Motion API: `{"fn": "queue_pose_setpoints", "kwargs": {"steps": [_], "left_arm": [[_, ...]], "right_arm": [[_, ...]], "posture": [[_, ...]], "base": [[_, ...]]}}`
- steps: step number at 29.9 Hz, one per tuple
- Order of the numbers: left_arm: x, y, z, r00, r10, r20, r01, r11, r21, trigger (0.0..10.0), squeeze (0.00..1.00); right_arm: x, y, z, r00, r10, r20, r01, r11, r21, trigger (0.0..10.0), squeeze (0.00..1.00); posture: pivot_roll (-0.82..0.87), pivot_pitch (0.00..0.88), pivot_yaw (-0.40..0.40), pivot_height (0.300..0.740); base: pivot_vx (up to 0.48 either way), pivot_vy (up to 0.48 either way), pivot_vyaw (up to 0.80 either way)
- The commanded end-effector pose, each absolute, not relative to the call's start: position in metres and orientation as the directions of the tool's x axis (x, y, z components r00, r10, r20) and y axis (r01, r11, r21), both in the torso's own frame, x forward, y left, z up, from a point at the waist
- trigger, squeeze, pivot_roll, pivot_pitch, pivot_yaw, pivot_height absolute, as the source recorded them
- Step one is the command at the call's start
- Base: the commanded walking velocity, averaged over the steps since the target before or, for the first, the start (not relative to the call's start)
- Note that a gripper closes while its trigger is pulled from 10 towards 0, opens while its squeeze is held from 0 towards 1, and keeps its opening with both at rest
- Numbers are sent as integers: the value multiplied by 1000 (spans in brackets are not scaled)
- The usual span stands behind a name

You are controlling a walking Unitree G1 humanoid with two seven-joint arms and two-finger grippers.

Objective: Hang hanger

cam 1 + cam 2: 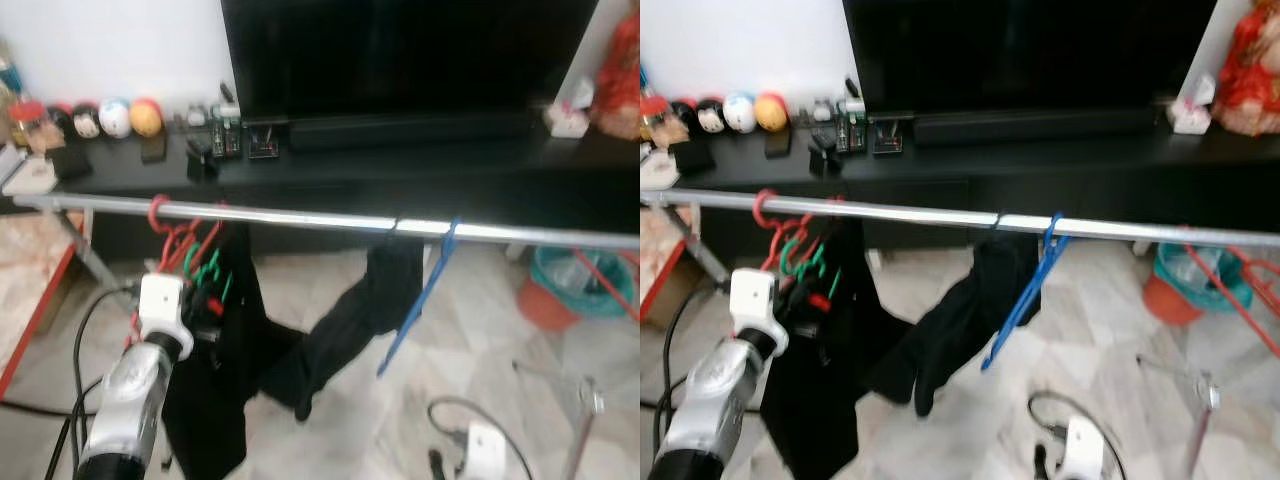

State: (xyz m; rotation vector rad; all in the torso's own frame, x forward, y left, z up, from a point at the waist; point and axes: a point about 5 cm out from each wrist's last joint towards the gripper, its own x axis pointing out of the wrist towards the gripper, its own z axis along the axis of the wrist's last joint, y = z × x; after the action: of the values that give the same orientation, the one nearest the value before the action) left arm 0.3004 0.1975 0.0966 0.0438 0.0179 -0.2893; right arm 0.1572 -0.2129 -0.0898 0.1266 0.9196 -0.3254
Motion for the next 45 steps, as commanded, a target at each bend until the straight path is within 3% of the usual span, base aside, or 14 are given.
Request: {"fn": "queue_pose_setpoints", "kwargs": {"steps": [1,15,27,45], "left_arm": [[303,200,109,944,-329,-4,328,942,68,10000,0],[334,174,113,845,-508,-164,522,851,52,10000,0],[365,148,117,852,-482,-207,497,867,27,10000,0],[386,134,133,873,-443,-205,452,892,-2,10000,0]], "right_arm": [[153,-207,-93,543,-212,-813,338,941,-19,10000,0],[144,-201,-97,523,-184,-832,326,945,-4,10000,0],[143,-198,-98,526,-186,-830,343,939,7,10000,0],[146,-195,-97,538,-186,-822,349,937,17,10000,0]], "posture": [[-27,0,24,740],[-33,0,64,740],[-56,0,90,740],[-67,28,110,740]], "base": [[0,0,0],[0,0,0],[0,0,0],[0,0,0]]}}
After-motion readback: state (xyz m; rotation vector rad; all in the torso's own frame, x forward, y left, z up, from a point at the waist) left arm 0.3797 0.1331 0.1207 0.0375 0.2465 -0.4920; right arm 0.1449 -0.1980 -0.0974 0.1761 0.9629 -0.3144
